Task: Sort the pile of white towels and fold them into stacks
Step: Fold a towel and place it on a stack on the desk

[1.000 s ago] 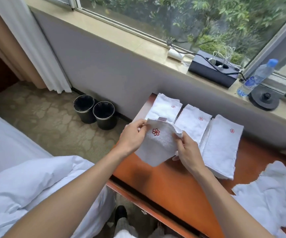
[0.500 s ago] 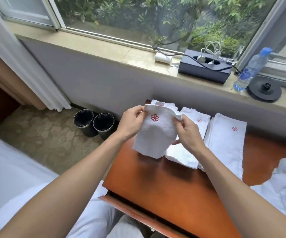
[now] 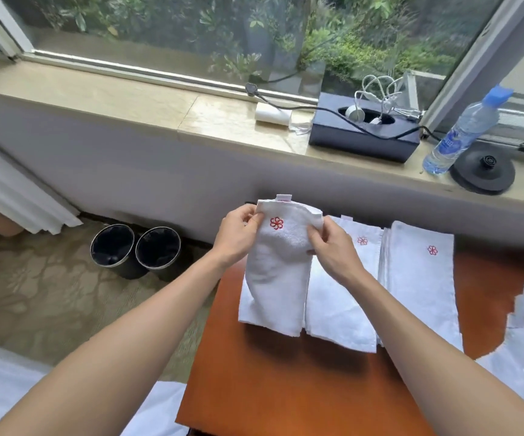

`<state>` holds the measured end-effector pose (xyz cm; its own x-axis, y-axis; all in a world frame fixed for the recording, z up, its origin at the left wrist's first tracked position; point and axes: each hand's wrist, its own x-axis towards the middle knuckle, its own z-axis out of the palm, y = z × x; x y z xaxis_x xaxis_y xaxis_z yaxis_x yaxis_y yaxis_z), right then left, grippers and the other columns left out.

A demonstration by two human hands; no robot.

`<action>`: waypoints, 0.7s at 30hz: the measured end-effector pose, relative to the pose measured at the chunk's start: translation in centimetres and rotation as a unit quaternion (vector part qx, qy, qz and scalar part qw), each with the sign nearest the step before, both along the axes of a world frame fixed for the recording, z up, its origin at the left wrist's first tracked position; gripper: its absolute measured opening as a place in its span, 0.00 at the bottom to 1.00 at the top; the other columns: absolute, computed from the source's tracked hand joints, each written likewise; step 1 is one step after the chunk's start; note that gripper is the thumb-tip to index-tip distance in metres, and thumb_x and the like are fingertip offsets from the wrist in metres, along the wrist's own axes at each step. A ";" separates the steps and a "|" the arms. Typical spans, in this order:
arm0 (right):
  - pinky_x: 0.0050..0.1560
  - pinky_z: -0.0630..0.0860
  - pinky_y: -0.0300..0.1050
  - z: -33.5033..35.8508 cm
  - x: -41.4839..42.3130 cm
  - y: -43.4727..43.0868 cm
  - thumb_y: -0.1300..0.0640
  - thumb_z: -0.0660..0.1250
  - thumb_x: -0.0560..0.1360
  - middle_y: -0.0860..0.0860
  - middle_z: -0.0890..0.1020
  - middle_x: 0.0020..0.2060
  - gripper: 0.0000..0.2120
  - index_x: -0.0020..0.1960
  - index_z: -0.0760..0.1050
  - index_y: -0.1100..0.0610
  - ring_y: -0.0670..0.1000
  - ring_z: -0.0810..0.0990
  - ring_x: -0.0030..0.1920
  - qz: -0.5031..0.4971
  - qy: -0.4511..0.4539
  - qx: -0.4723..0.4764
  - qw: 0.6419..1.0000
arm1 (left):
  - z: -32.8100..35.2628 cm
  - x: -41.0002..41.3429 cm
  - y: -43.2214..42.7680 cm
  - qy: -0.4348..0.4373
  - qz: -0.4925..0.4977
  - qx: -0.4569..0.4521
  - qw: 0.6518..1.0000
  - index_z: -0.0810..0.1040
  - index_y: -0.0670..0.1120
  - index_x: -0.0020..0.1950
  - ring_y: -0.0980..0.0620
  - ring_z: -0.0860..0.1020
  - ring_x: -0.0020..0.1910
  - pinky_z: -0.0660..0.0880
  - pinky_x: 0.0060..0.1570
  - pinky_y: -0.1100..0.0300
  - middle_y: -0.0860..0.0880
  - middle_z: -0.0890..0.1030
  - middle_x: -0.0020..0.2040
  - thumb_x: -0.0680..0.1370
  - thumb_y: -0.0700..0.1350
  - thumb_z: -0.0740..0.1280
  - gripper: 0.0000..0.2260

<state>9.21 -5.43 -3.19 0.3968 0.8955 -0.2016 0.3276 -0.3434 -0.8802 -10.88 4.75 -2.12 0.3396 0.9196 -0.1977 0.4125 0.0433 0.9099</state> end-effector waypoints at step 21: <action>0.46 0.77 0.39 -11.0 2.0 4.3 0.55 0.63 0.81 0.43 0.83 0.54 0.22 0.74 0.69 0.43 0.40 0.82 0.45 -0.067 0.027 -0.100 0.992 | -12.2 4.1 5.8 0.029 -0.019 -0.149 0.988 0.79 0.53 0.63 0.56 0.82 0.43 0.77 0.38 0.61 0.51 0.84 0.53 0.80 0.43 0.65 0.12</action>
<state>11.25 -1.08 -14.21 0.4926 0.7754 -0.3951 0.2213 -0.5507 -0.8048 -6.83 10.50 -14.29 0.3520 0.8048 -0.4779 0.4701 0.2895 0.8338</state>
